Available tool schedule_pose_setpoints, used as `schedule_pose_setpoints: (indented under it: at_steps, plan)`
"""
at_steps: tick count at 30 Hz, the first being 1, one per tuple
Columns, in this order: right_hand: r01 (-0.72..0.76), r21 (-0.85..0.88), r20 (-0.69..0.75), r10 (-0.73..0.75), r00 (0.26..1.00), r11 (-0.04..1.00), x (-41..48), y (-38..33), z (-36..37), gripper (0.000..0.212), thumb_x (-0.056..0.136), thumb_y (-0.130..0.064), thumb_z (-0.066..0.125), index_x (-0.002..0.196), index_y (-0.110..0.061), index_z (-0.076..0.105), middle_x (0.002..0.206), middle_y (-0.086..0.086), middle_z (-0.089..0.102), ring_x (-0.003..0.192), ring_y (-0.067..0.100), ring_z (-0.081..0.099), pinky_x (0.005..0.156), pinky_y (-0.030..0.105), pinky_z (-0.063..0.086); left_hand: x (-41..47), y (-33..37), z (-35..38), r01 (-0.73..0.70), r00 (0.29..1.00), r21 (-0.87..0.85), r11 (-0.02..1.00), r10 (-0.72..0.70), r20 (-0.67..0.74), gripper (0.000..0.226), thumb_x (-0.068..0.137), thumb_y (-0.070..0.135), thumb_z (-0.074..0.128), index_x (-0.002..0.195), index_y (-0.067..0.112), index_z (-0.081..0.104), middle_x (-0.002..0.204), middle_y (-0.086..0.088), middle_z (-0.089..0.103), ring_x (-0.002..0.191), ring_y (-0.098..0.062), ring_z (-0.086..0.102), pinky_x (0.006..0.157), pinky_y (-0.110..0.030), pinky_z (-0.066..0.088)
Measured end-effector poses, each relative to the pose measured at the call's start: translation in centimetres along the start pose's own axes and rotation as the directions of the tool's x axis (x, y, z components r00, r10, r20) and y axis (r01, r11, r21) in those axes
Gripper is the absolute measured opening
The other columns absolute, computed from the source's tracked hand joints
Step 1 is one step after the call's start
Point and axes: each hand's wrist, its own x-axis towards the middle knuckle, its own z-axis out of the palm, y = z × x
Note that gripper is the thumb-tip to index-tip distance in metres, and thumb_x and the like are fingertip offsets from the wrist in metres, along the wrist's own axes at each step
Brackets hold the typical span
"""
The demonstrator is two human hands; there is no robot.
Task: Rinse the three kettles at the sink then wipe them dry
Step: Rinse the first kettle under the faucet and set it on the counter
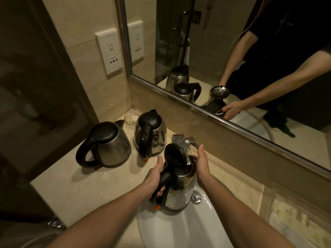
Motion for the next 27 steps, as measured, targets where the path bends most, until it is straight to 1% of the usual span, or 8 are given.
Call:
schedule_pose_setpoints:
  at_steps: [2, 4, 8, 13, 17, 20, 27]
  plan:
    - [0.023, 0.027, 0.004, -0.023, 1.0, 0.999, -0.63, -0.65, 0.02, 0.11, 0.065, -0.094, 0.03, 0.155, -0.031, 0.026, 0.151, 0.014, 0.045, 0.138, 0.035, 0.043, 0.114, 0.061, 0.031, 0.07, 0.0, 0.01, 0.005, 1.0, -0.002, 1.0, -0.005, 0.004, 0.097, 0.081, 0.09, 0.021, 0.113, 0.011, 0.067, 0.05, -0.007, 0.048, 0.04, -0.018, 0.045, 0.042, -0.025, 0.039]
    - [0.034, 0.041, 0.024, -0.035, 0.999, 0.999, -0.58, -0.71, -0.1, 0.1, 0.071, -0.088, 0.03, 0.155, -0.032, 0.027, 0.152, 0.013, 0.044, 0.138, 0.034, 0.043, 0.115, 0.061, 0.029, 0.06, 0.03, 0.01, 0.001, 1.0, 0.0, 1.0, -0.001, 0.009, 0.098, 0.083, 0.089, 0.02, 0.11, 0.008, 0.068, 0.051, -0.008, 0.048, 0.04, -0.018, 0.045, 0.043, -0.025, 0.039]
    - [0.015, 0.059, 0.038, -0.017, 0.999, 0.998, -0.17, -0.53, -0.22, 0.102, 0.068, -0.087, 0.032, 0.155, -0.034, 0.027, 0.153, 0.01, 0.044, 0.138, 0.032, 0.044, 0.116, 0.06, 0.028, 0.29, 0.03, 0.08, -0.011, 1.0, 0.004, 1.0, 0.011, 0.01, 0.102, 0.082, 0.089, 0.021, 0.112, 0.004, 0.068, 0.051, -0.008, 0.049, 0.04, -0.019, 0.046, 0.043, -0.025, 0.039]
    - [0.014, 0.068, 0.046, -0.017, 0.999, 0.998, 0.08, -0.32, -0.38, 0.107, 0.064, -0.092, 0.033, 0.155, -0.035, 0.027, 0.155, 0.008, 0.042, 0.14, 0.031, 0.041, 0.117, 0.059, 0.027, 0.3, -0.05, 0.13, -0.012, 1.0, 0.011, 1.0, 0.011, 0.019, 0.101, 0.081, 0.089, 0.02, 0.11, 0.006, 0.069, 0.051, -0.008, 0.048, 0.04, -0.019, 0.045, 0.043, -0.026, 0.039]
    - [0.014, 0.067, 0.044, -0.017, 0.999, 0.998, 0.21, -0.27, -0.42, 0.109, 0.063, -0.092, 0.033, 0.155, -0.035, 0.028, 0.156, 0.007, 0.041, 0.142, 0.031, 0.04, 0.118, 0.059, 0.026, 0.24, 0.03, 0.25, -0.003, 1.0, 0.007, 1.0, 0.003, 0.014, 0.095, 0.08, 0.091, 0.019, 0.112, 0.015, 0.067, 0.052, -0.008, 0.048, 0.041, -0.019, 0.045, 0.044, -0.026, 0.039]
    - [0.016, 0.07, 0.042, -0.019, 0.999, 0.997, 0.19, -0.3, -0.42, 0.108, 0.063, -0.091, 0.033, 0.154, -0.033, 0.03, 0.154, 0.008, 0.042, 0.14, 0.031, 0.042, 0.117, 0.058, 0.028, 0.25, 0.09, 0.27, 0.002, 1.0, 0.006, 1.0, -0.002, 0.014, 0.101, 0.081, 0.09, 0.019, 0.11, 0.007, 0.069, 0.051, -0.008, 0.048, 0.04, -0.019, 0.045, 0.044, -0.025, 0.039]
    - [0.019, 0.078, 0.036, -0.021, 0.999, 0.997, -0.13, -0.58, -0.36, 0.095, 0.077, -0.084, 0.032, 0.156, -0.031, 0.028, 0.155, 0.008, 0.041, 0.14, 0.03, 0.042, 0.117, 0.057, 0.028, 0.4, -0.01, 0.1, -0.007, 1.0, 0.02, 1.0, 0.006, 0.02, 0.101, 0.078, 0.092, 0.02, 0.115, 0.01, 0.066, 0.051, -0.008, 0.049, 0.04, -0.018, 0.046, 0.043, -0.025, 0.039]
